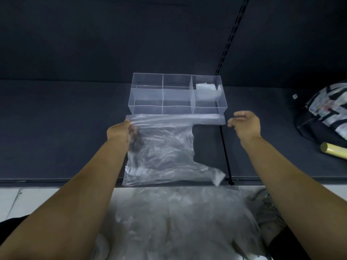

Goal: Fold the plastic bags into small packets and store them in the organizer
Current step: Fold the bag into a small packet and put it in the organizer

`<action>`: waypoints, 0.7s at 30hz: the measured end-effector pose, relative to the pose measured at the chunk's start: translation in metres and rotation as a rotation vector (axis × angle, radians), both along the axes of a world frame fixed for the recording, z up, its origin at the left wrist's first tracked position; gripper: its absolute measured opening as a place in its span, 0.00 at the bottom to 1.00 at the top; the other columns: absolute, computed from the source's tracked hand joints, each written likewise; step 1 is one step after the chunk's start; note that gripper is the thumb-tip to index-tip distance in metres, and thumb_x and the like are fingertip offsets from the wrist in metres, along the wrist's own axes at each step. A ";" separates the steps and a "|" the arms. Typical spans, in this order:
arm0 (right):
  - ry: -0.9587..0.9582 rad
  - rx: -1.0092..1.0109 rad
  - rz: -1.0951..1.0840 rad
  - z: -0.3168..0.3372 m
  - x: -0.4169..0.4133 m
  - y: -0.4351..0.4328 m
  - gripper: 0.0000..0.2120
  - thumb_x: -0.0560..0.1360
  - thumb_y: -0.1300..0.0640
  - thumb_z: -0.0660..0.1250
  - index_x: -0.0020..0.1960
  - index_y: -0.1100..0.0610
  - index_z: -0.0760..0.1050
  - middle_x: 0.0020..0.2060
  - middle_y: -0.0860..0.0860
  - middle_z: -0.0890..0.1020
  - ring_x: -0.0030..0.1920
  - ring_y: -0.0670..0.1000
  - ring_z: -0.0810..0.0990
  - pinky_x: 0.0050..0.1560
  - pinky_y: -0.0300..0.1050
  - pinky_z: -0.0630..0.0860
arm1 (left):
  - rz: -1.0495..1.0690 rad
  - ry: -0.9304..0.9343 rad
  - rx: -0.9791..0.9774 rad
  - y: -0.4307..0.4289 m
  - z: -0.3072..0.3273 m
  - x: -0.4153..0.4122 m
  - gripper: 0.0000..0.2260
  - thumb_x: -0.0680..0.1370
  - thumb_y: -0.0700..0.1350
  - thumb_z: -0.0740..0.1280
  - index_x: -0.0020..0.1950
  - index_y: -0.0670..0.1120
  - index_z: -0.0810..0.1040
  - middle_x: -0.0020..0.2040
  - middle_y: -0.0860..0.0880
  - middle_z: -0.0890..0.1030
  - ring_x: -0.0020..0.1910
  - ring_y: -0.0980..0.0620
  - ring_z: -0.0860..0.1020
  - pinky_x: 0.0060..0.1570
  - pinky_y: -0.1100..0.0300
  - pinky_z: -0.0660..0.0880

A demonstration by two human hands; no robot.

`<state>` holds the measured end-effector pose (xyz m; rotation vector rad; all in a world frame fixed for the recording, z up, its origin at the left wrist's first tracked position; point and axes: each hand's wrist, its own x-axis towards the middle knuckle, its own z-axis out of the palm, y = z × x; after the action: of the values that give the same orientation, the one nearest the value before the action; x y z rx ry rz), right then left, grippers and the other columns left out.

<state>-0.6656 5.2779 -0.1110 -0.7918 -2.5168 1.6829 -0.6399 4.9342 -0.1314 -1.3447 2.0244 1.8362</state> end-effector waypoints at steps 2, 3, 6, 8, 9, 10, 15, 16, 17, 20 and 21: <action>-0.014 -0.003 -0.013 -0.002 0.015 -0.003 0.06 0.74 0.64 0.67 0.51 0.59 0.75 0.36 0.53 0.81 0.35 0.48 0.77 0.40 0.41 0.73 | -0.008 0.011 0.033 0.002 0.000 0.010 0.16 0.79 0.53 0.64 0.36 0.46 0.72 0.38 0.47 0.76 0.35 0.49 0.75 0.44 0.58 0.76; -0.058 -0.019 0.024 -0.003 0.027 -0.006 0.04 0.76 0.61 0.67 0.50 0.60 0.76 0.37 0.55 0.81 0.34 0.48 0.77 0.39 0.41 0.73 | -0.007 -0.001 0.058 0.003 -0.001 0.018 0.15 0.78 0.55 0.65 0.38 0.45 0.73 0.40 0.46 0.77 0.38 0.48 0.76 0.47 0.54 0.77; -0.302 -0.104 0.233 -0.003 0.071 -0.009 0.13 0.77 0.47 0.66 0.48 0.57 0.79 0.42 0.53 0.83 0.40 0.48 0.80 0.40 0.40 0.75 | -0.039 -0.007 0.155 0.002 0.001 0.049 0.14 0.78 0.56 0.65 0.50 0.44 0.75 0.47 0.47 0.78 0.45 0.49 0.78 0.46 0.54 0.77; -0.384 -0.189 0.409 -0.003 0.097 -0.007 0.16 0.76 0.42 0.64 0.52 0.54 0.80 0.44 0.48 0.83 0.46 0.47 0.81 0.48 0.41 0.77 | -0.065 -0.025 0.171 0.001 0.002 0.070 0.15 0.79 0.54 0.64 0.57 0.44 0.74 0.51 0.46 0.79 0.50 0.48 0.78 0.49 0.54 0.75; -0.380 -0.221 0.488 -0.004 0.106 -0.005 0.17 0.75 0.41 0.64 0.54 0.52 0.80 0.42 0.46 0.82 0.45 0.47 0.80 0.51 0.41 0.76 | -0.072 -0.042 0.168 0.001 0.002 0.082 0.14 0.79 0.54 0.64 0.57 0.44 0.74 0.51 0.45 0.79 0.50 0.47 0.78 0.49 0.54 0.75; -0.358 -0.223 0.562 -0.006 0.114 -0.003 0.16 0.74 0.42 0.65 0.54 0.52 0.80 0.38 0.46 0.80 0.42 0.47 0.78 0.51 0.41 0.74 | -0.074 -0.063 0.153 0.002 0.000 0.093 0.13 0.79 0.53 0.65 0.55 0.43 0.75 0.50 0.45 0.80 0.49 0.47 0.79 0.48 0.54 0.75; -0.311 -0.010 0.682 -0.011 0.125 -0.004 0.08 0.74 0.51 0.71 0.42 0.56 0.79 0.26 0.47 0.74 0.30 0.46 0.71 0.38 0.39 0.69 | -0.117 -0.109 0.040 0.019 -0.008 0.135 0.12 0.75 0.45 0.72 0.35 0.40 0.77 0.29 0.45 0.77 0.28 0.48 0.73 0.29 0.59 0.72; -0.309 -0.003 0.684 -0.012 0.125 -0.003 0.10 0.74 0.51 0.70 0.40 0.57 0.78 0.24 0.47 0.73 0.29 0.46 0.71 0.38 0.39 0.68 | -0.153 -0.142 0.011 0.024 -0.008 0.137 0.12 0.73 0.45 0.74 0.34 0.41 0.77 0.28 0.44 0.75 0.28 0.47 0.71 0.31 0.59 0.71; -0.305 0.001 0.689 -0.012 0.125 -0.003 0.12 0.74 0.50 0.70 0.38 0.57 0.77 0.24 0.47 0.72 0.29 0.46 0.71 0.37 0.39 0.68 | -0.188 -0.182 -0.018 0.029 -0.008 0.138 0.13 0.73 0.46 0.74 0.33 0.41 0.77 0.28 0.44 0.74 0.29 0.47 0.71 0.33 0.58 0.70; -0.305 0.006 0.708 -0.009 0.123 0.000 0.15 0.74 0.49 0.70 0.34 0.56 0.74 0.24 0.46 0.74 0.27 0.42 0.73 0.35 0.32 0.69 | -0.196 -0.231 -0.067 0.038 -0.009 0.134 0.13 0.72 0.46 0.73 0.31 0.42 0.77 0.33 0.44 0.78 0.33 0.46 0.76 0.38 0.58 0.73; -0.311 -0.003 0.714 -0.007 0.121 0.004 0.15 0.74 0.49 0.70 0.33 0.56 0.74 0.24 0.44 0.75 0.29 0.40 0.75 0.37 0.31 0.70 | -0.169 -0.221 -0.046 0.037 -0.009 0.133 0.12 0.73 0.45 0.73 0.32 0.41 0.77 0.36 0.42 0.79 0.35 0.45 0.77 0.41 0.58 0.74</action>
<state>-0.5445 5.2816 -0.1181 -0.1402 -3.2839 1.8242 -0.5071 4.9714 -0.1404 -1.2796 2.0077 1.5089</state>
